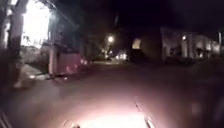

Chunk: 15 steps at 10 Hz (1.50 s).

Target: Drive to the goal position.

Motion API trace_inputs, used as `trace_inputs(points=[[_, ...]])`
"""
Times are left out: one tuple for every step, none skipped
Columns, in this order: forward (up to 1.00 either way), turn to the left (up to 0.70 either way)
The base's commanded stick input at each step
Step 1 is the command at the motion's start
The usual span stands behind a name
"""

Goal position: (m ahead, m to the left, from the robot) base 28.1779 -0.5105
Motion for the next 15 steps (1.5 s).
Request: trace_inputs(points=[[1.0,0.0],[1.0,0.0],[1.0,0.0],[1.0,0.0],[1.0,0.0],[1.0,0.0],[1.0,0.0],[1.0,0.0],[1.0,0.0],[1.0,0.0],[1.0,0.0],[1.0,0.0],[1.0,-0.27],[1.0,-0.27],[1.0,-0.27]])
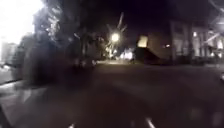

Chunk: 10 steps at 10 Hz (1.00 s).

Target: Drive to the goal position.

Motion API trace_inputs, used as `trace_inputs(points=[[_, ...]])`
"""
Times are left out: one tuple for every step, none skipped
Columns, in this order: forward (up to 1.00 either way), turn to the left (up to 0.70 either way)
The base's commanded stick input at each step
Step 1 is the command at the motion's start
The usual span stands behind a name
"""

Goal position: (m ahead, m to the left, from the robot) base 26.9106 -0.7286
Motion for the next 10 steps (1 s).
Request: trace_inputs(points=[[1.0,-0.27],[1.0,-0.27],[1.0,-0.27],[1.0,-0.27],[1.0,-0.27],[1.0,-0.27],[1.0,-0.27],[1.0,-0.27],[1.0,-0.27],[1.0,-0.27]])
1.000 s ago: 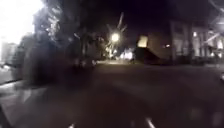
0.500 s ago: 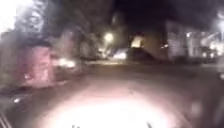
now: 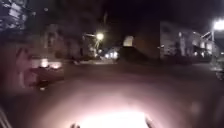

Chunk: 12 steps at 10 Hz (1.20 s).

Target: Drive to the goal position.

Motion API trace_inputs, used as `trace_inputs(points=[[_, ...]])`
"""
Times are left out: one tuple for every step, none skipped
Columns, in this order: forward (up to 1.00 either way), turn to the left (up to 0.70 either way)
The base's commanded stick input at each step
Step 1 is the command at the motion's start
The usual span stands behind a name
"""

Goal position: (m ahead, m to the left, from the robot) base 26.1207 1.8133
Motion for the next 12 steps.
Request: trace_inputs(points=[[1.0,-0.08],[1.0,0.0],[1.0,0.0],[1.0,0.0],[1.0,0.0],[1.0,0.0],[1.0,0.0],[1.0,0.0],[1.0,0.07],[1.0,0.17],[1.0,0.27],[1.0,0.27]])
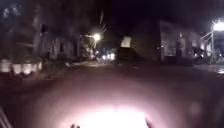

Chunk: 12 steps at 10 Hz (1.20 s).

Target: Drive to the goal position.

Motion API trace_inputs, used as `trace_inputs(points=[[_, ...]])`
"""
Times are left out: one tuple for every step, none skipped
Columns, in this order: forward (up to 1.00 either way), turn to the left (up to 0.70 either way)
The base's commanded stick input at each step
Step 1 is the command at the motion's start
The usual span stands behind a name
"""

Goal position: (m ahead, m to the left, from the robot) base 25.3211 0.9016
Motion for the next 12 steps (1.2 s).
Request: trace_inputs(points=[[1.0,0.27],[1.0,0.27],[1.0,0.27],[1.0,0.24],[1.0,0.11],[1.0,0.0],[1.0,0.0],[1.0,0.0],[1.0,0.0],[1.0,0.0],[1.0,0.0],[1.0,0.0]])
